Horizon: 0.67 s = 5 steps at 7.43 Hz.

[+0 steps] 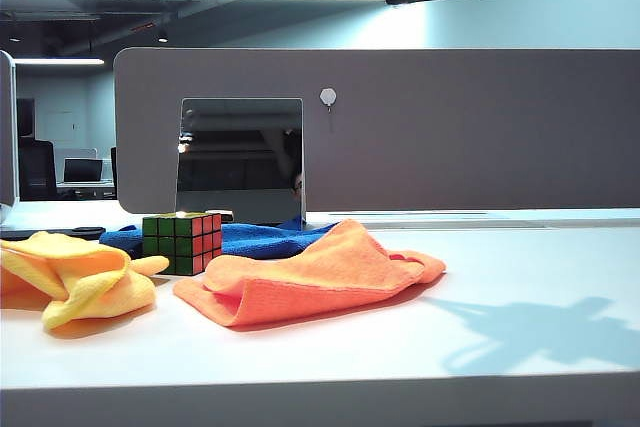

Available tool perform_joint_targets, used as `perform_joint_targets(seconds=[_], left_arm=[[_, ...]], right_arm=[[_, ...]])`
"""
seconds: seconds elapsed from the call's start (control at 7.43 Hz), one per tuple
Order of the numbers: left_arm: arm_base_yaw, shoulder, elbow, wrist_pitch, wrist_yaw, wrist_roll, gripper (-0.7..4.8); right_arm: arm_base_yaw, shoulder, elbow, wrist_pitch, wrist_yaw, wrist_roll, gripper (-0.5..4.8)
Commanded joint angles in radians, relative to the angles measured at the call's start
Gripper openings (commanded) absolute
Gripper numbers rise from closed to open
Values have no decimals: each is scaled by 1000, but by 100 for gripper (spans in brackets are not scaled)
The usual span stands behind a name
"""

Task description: Pick up a rag that is the same color as the top surface of the Rubik's Cube and cover the cube with it.

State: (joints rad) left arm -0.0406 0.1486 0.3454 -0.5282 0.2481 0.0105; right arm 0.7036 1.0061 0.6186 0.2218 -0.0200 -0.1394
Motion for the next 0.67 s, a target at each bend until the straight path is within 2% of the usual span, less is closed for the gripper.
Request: perform_joint_targets(seconds=[0.13, 0.4, 0.67], left_arm=[[-1, 991, 5, 708, -27, -361, 346], [-1, 1058, 5, 827, -28, -359, 345], [-1, 1104, 6, 890, -27, -359, 344]], right_arm=[[7, -1, 6, -12, -2, 17, -5], [7, -1, 6, -13, -2, 17, -5], [8, -1, 6, -17, -5, 17, -5]])
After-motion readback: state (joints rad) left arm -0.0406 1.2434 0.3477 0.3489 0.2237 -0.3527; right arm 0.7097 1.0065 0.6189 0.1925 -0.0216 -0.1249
